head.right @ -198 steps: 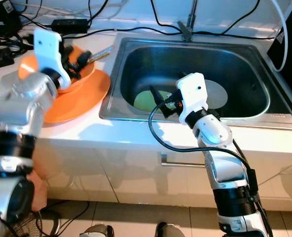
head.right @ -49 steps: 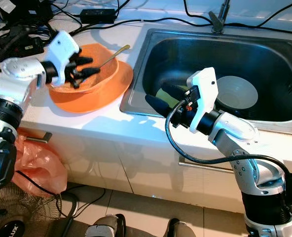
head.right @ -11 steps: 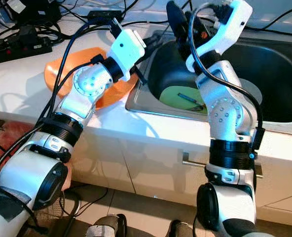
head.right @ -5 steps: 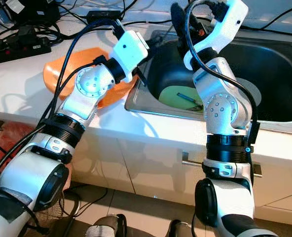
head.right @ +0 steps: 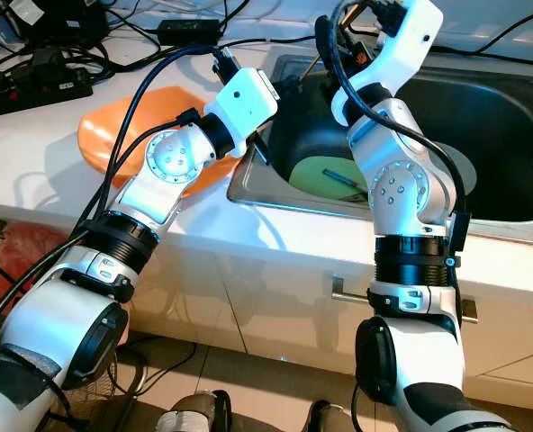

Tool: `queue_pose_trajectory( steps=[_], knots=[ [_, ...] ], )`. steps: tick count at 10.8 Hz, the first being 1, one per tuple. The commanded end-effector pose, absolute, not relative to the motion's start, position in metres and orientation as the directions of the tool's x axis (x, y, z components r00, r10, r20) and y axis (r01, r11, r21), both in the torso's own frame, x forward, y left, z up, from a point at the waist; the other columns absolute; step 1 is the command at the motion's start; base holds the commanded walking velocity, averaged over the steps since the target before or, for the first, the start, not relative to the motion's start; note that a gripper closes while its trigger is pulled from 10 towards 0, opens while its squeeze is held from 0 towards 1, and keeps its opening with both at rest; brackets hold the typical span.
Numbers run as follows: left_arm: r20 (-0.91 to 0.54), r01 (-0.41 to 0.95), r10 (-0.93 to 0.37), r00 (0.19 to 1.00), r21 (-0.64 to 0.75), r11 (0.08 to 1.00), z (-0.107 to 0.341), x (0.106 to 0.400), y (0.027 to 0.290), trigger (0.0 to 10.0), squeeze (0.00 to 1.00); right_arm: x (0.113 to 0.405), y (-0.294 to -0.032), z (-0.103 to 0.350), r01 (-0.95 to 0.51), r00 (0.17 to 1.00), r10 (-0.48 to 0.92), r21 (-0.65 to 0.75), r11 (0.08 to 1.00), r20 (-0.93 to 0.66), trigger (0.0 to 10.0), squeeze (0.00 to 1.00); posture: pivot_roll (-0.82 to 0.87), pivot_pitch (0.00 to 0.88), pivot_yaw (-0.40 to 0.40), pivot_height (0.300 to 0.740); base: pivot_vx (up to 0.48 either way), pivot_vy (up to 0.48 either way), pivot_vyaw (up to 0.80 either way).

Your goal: Kitchen organization

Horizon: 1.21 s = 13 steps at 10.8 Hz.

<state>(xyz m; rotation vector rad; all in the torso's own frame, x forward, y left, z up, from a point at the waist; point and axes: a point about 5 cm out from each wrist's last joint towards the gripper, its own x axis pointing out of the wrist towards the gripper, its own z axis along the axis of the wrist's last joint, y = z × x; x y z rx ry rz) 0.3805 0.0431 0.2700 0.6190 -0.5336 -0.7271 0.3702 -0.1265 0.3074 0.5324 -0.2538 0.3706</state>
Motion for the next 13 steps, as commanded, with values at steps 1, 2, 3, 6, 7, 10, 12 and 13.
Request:
queue_pose_trajectory(
  steps=[1,2,3,6,7,10,12,13],
  knots=[
    [0.294,0.389,-0.745,0.599,0.706,0.592,0.284,0.376,0.043,0.0,0.0,0.38,-0.157,0.286,-0.192,0.976,0.118,0.461,0.866,0.185,0.0,0.0,0.06,0.103,0.038,0.74,0.0,0.0,0.0],
    [0.298,0.377,-0.739,0.604,0.711,0.594,0.284,0.376,0.043,0.0,0.0,0.38,-0.16,0.284,-0.171,0.981,0.102,0.475,0.863,0.167,0.0,0.0,0.06,0.104,0.036,0.74,0.0,0.0,0.0],
    [0.298,0.371,-0.736,0.607,0.713,0.595,0.284,0.376,0.044,0.2,0.0,0.381,-0.161,0.283,-0.163,0.982,0.095,0.484,0.86,0.162,0.0,0.0,0.06,0.104,0.036,0.74,0.0,0.0,0.0],
    [0.312,0.389,-0.714,0.627,0.669,0.634,0.284,0.379,0.046,10.0,1.0,0.382,-0.166,0.283,-0.128,0.986,0.057,0.482,0.867,0.16,0.0,0.0,0.06,0.101,0.035,0.74,0.0,0.0,0.0],
    [0.309,0.41,-0.724,0.617,0.659,0.631,0.283,0.377,0.044,10.0,1.0,0.381,-0.17,0.284,-0.11,0.985,0.034,0.46,0.881,0.171,0.0,0.0,0.07,0.101,0.034,0.74,0.0,0.0,0.0],
    [0.307,0.515,-0.763,0.569,0.591,0.622,0.282,0.372,0.038,10.0,1.0,0.379,-0.18,0.287,-0.057,0.972,-0.02,0.318,0.946,0.234,0.0,0.0,0.07,0.099,0.031,0.74,0.0,0.0,0.0],
    [0.284,0.602,-0.775,0.565,0.501,0.622,0.279,0.372,0.037,10.0,1.0,0.38,-0.185,0.285,-0.007,0.96,-0.011,0.064,0.998,0.279,0.0,0.0,0.07,0.093,0.032,0.74,0.0,0.0,0.0],
    [0.224,0.687,-0.793,0.566,0.403,0.604,0.271,0.373,0.034,10.0,1.0,0.381,-0.179,0.275,-0.05,0.964,0.074,-0.101,0.994,0.256,0.0,0.0,0.08,0.09,0.032,0.74,0.0,0.0,0.0]
  ],
)
